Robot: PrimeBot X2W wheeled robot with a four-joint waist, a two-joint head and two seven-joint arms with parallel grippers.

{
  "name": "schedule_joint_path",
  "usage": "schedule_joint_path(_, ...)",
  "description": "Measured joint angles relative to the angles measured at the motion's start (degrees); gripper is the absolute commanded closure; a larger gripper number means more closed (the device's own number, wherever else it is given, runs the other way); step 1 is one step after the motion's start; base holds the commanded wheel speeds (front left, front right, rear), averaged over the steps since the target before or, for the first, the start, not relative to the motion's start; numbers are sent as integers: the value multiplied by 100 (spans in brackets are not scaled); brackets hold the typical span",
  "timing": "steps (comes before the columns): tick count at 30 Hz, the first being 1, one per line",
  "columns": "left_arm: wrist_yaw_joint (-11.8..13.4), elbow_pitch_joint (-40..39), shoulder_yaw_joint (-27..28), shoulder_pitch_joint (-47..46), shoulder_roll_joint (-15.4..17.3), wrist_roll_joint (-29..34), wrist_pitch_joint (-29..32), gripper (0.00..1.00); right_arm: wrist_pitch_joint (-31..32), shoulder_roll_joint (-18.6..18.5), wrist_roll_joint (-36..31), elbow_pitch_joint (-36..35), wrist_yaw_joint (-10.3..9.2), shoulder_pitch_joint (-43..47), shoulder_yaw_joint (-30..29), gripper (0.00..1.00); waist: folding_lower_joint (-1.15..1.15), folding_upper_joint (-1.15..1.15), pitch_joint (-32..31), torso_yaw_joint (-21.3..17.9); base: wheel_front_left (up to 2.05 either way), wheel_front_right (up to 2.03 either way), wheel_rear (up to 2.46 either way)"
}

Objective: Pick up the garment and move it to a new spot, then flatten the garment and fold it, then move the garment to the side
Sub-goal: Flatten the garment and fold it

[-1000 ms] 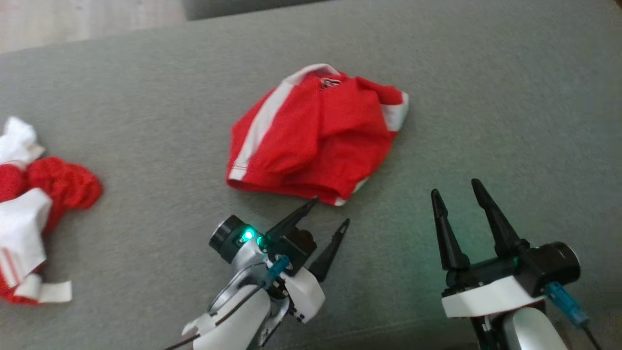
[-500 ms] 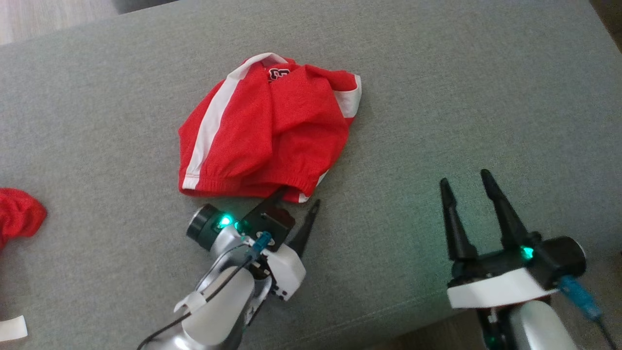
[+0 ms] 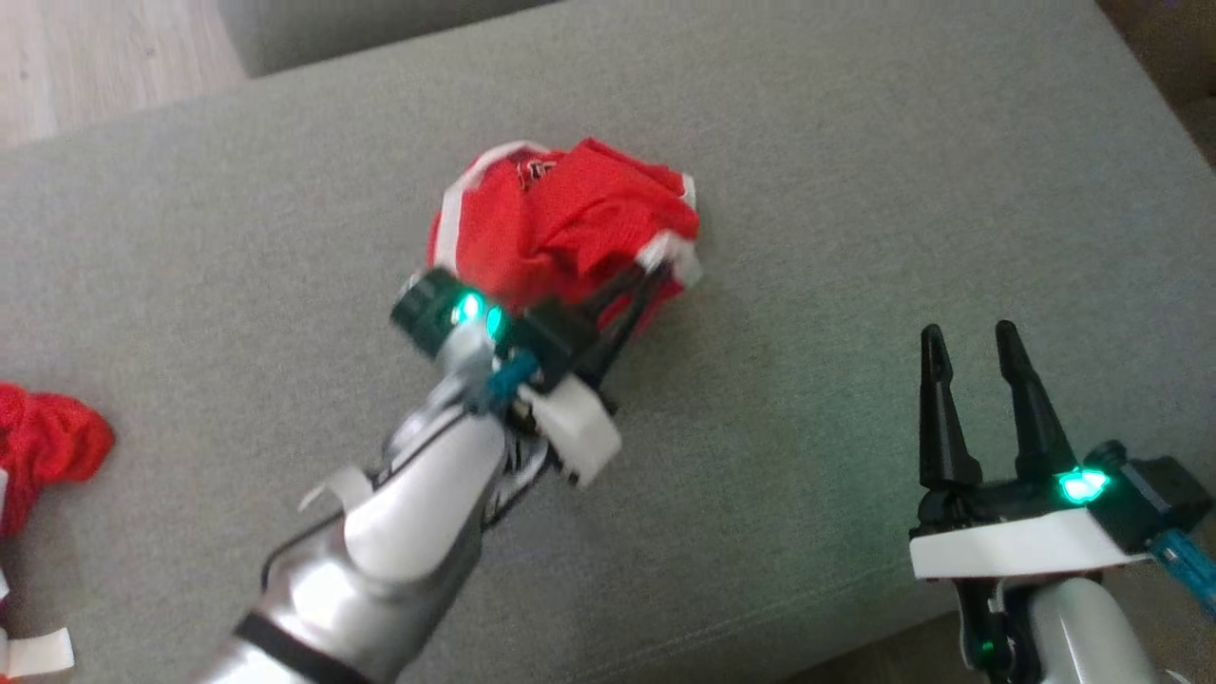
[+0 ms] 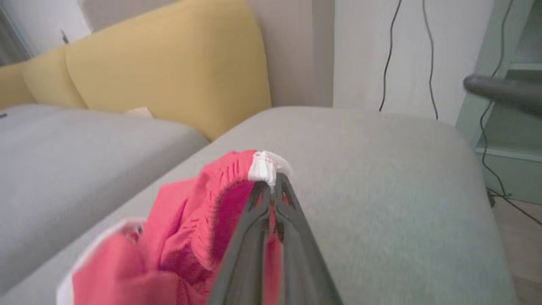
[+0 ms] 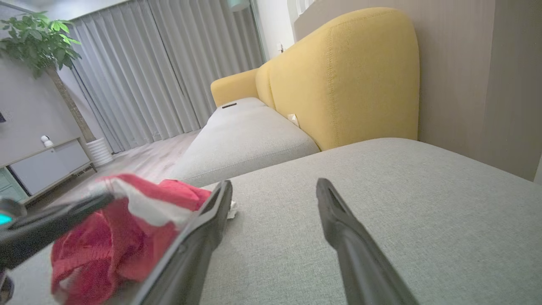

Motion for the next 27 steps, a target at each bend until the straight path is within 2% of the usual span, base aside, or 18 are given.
schedule_joint_path(4,-32,-158,-178,-764,85,-474,0,100,0,-1,16,3,0,10,10,0,0,0,-245,-64,0,0,0)
schedule_joint_path(9,-69,-353,-625,-1785,442,-1472,-5,100,0,-1,52,0,0,151,0,0,-1,0,-515,-121,0,0,0)
schedule_joint_path(13,-74,-531,-1112,-1962,821,-2195,56,100,0,-1,29,-23,0,239,-1,0,-1,0,-593,-53,0,0,0)
schedule_joint_path(16,-73,-814,-1503,-1667,1336,-2982,248,100,0,-1,-10,-91,0,305,-57,0,0,0,-630,90,0,0,0)
schedule_joint_path(21,-71,-1214,-1963,-291,2261,-3956,517,100,0,-1,-57,-119,0,397,-225,0,0,0,-626,439,0,0,0)
schedule_joint_path(24,-16,-1261,-2070,506,2570,-4135,491,100,0,0,-57,-63,0,445,-270,0,0,0,-591,709,0,0,0)
schedule_joint_path(27,137,-1311,-2149,861,2713,-4095,374,100,0,0,-86,166,0,424,-231,0,0,0,-538,1002,0,0,0)
